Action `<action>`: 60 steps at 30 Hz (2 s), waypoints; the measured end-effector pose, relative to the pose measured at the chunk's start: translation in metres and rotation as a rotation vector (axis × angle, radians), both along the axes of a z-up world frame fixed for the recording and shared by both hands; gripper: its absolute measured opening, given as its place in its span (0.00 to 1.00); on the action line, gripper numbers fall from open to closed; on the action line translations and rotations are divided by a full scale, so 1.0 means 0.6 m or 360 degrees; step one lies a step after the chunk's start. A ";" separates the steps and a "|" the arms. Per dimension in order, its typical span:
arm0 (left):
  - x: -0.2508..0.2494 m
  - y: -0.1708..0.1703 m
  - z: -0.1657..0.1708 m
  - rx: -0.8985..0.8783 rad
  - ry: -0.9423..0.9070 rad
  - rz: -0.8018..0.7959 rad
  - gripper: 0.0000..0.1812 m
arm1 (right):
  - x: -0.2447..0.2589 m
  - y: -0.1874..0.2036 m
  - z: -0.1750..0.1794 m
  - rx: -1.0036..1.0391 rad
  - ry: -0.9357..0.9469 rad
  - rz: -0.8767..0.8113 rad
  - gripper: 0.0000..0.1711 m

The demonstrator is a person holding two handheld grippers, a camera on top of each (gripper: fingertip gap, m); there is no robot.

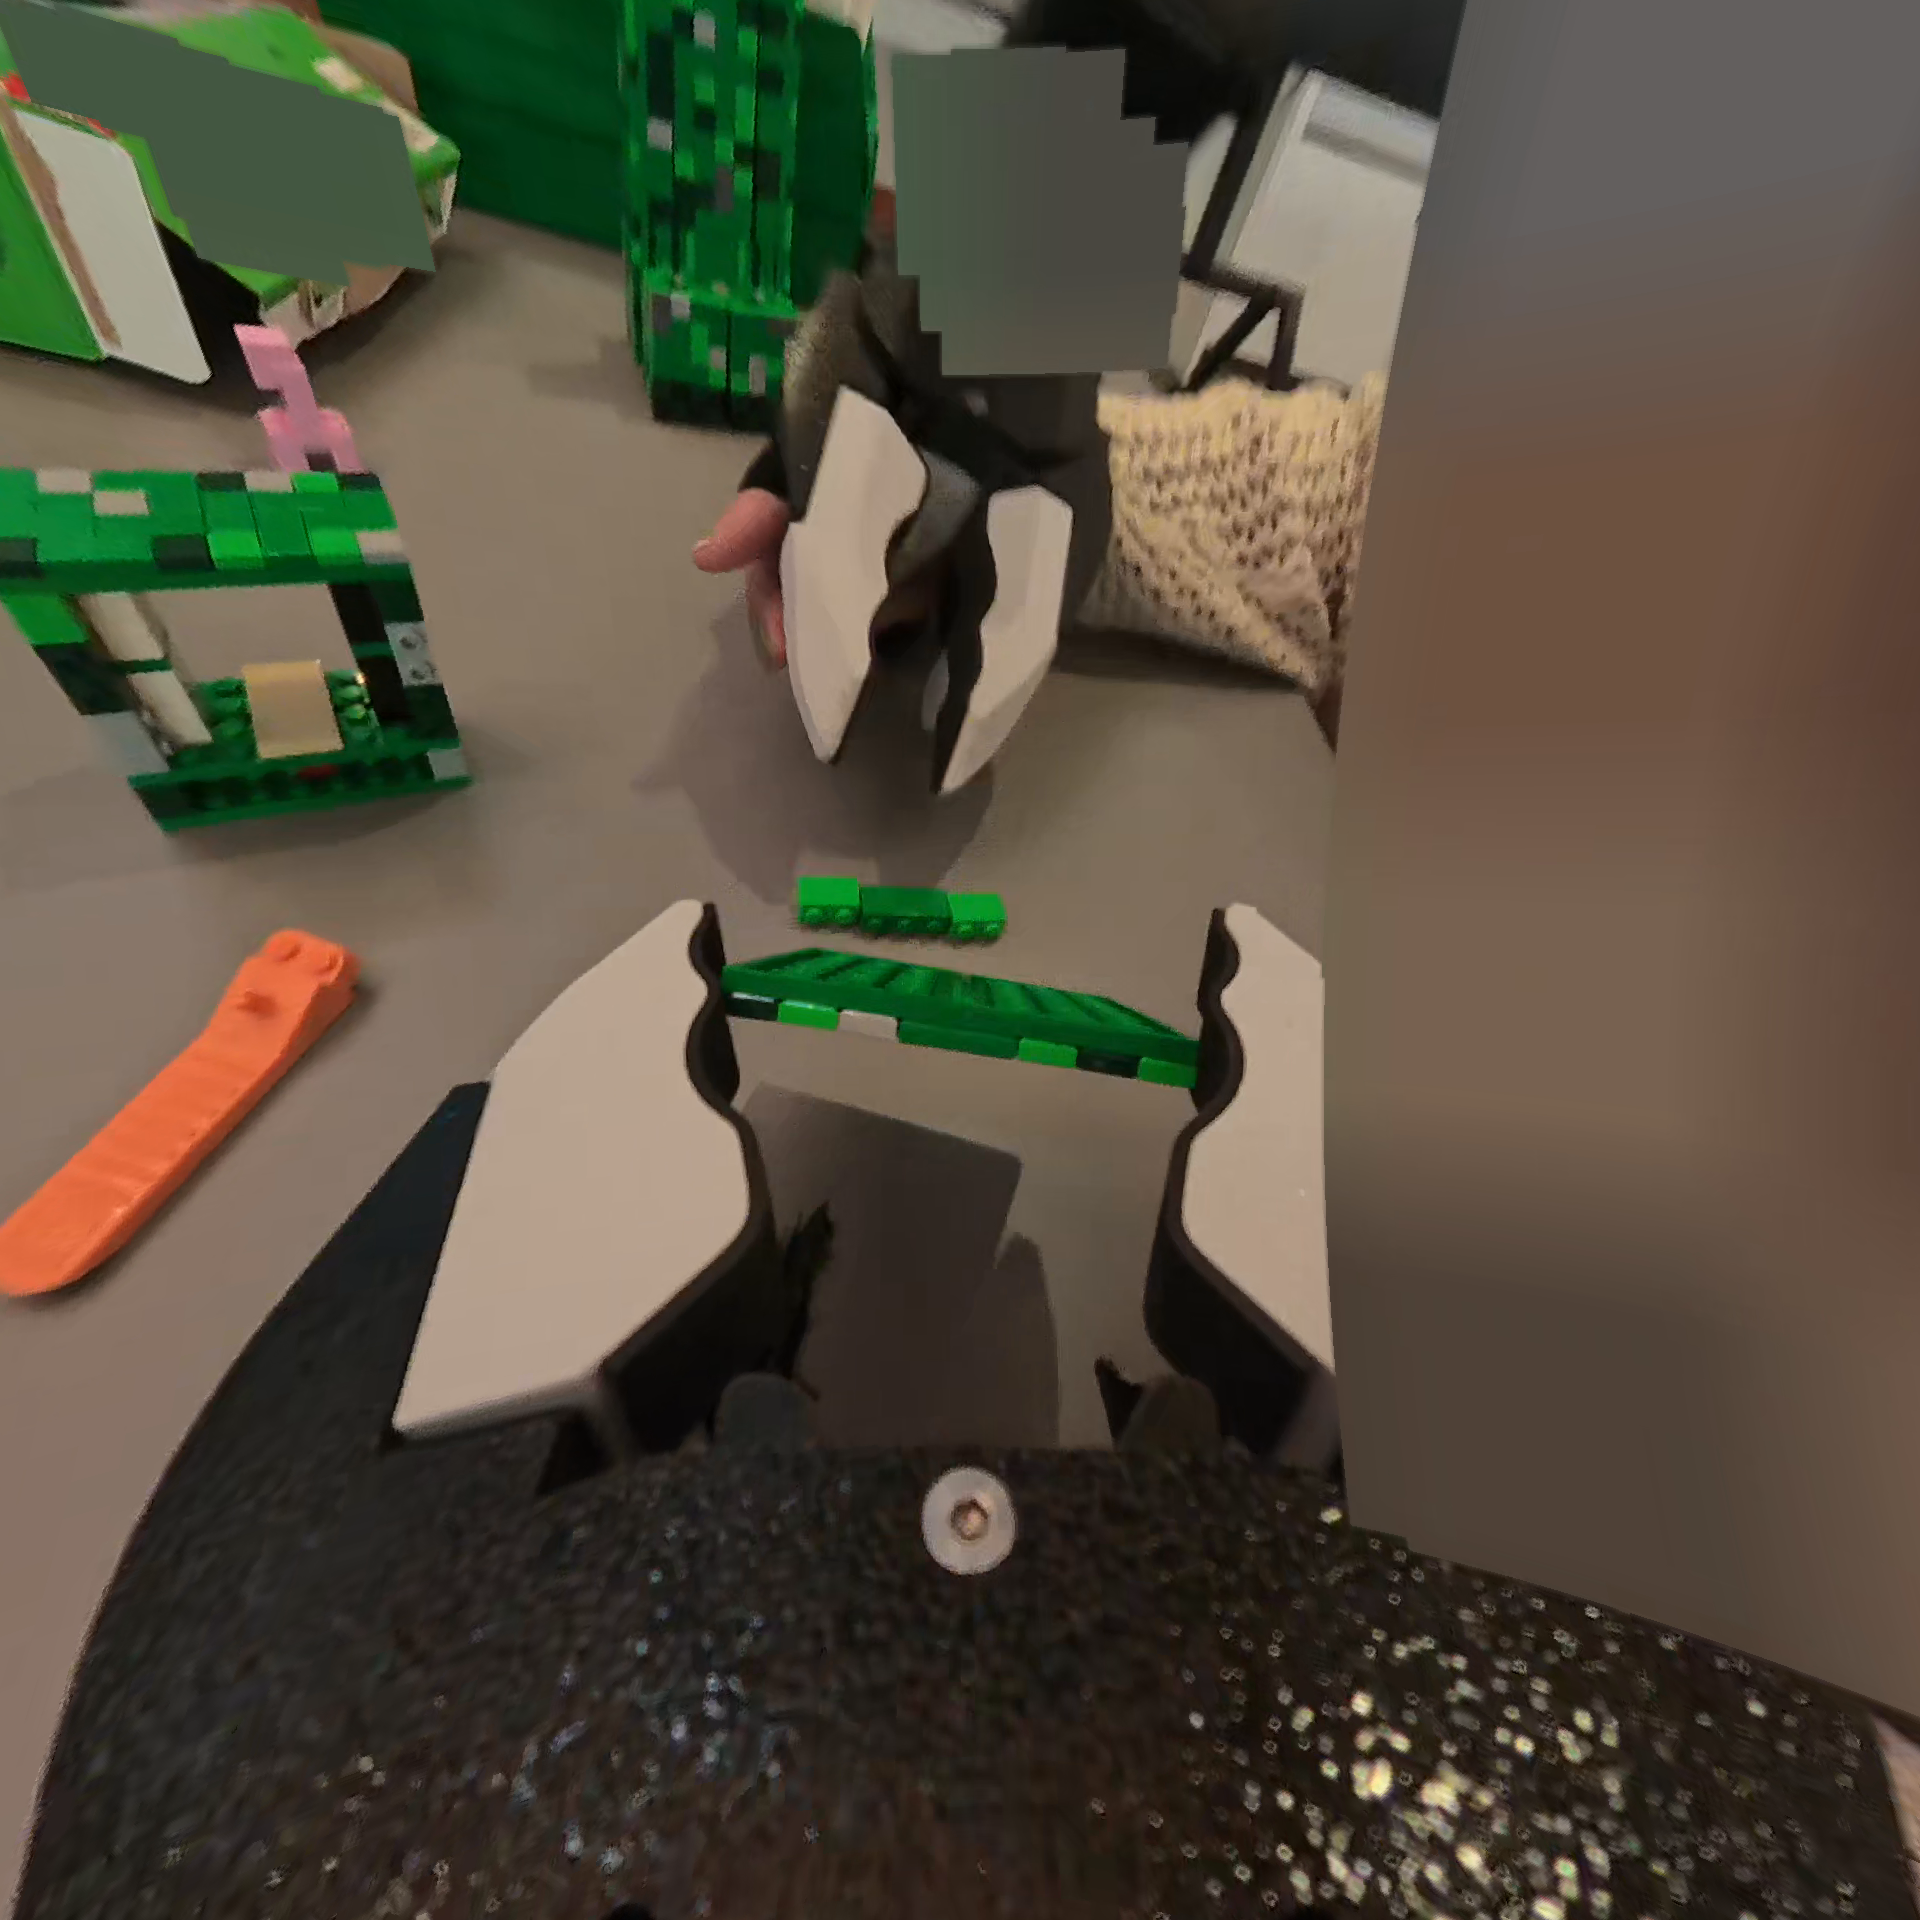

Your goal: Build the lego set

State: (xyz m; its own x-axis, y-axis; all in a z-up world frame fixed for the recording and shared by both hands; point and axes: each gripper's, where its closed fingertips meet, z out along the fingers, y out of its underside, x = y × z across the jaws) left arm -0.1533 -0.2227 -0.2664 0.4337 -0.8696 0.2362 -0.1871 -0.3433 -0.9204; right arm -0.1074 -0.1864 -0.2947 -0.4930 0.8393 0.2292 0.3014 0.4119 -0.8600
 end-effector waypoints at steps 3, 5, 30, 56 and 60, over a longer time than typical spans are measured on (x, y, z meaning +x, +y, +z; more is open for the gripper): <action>0.006 -0.004 -0.016 -0.0008 0.0115 -0.0017 0.48 | -0.006 0.015 -0.018 -0.0042 -0.0187 0.0098 0.11; 0.009 -0.003 -0.031 -0.0023 0.0195 -0.0020 0.48 | -0.011 0.019 -0.040 -0.0074 -0.0380 0.0150 0.12; 0.010 0.013 -0.072 -0.0058 0.0489 0.0122 0.48 | -0.062 -0.011 -0.049 -0.0008 -0.0408 0.0086 0.09; -0.005 0.037 -0.029 0.0508 0.0648 0.0275 0.48 | -0.078 0.032 0.005 0.0275 0.0155 -0.0255 0.09; -0.003 0.036 -0.032 0.0419 0.0590 0.0264 0.48 | -0.080 0.010 0.001 0.0382 0.0166 -0.0200 0.09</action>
